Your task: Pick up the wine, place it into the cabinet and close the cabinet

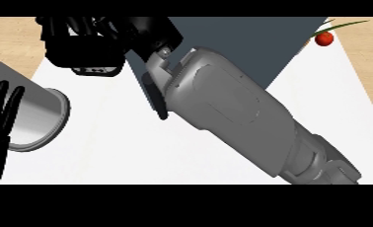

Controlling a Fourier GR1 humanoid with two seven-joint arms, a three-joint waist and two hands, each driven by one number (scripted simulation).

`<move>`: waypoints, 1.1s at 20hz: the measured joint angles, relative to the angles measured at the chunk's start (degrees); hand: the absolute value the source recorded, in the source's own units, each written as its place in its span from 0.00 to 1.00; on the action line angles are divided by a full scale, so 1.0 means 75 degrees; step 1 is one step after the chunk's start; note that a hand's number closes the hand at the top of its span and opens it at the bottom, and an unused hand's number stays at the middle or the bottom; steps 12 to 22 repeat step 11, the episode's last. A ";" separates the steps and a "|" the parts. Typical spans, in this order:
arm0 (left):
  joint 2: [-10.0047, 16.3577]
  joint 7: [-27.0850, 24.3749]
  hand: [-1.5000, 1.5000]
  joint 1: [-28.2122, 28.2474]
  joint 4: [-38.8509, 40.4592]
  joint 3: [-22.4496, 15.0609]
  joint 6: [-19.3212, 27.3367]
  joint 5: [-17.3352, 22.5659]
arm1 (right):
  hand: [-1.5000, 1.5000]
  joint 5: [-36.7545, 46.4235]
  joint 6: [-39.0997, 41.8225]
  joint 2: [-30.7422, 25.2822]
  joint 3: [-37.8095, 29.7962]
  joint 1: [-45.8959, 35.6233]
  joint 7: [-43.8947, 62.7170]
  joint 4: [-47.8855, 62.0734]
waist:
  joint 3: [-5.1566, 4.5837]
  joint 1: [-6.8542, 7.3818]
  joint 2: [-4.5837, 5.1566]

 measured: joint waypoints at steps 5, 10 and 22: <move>-0.0091 0.0044 0.00 -0.0105 0.0027 -0.0044 0.0027 -0.0038 | 1.00 0.0026 0.0329 -0.0014 0.0084 -0.0134 -0.0641 0.0431 | -0.0110 0.0048 -0.0049; -0.0127 0.0048 0.00 -0.0099 0.0004 -0.0085 0.0032 -0.0113 | 1.00 0.0191 0.0530 -0.0033 0.0123 -0.0253 -0.1057 0.0820 | -0.0167 0.0074 -0.0083; -0.0133 0.0039 0.00 -0.0101 0.0016 -0.0092 0.0006 -0.0124 | 1.00 0.0220 0.0534 -0.0018 0.0115 -0.0268 -0.1152 0.0885 | -0.0170 0.0075 -0.0083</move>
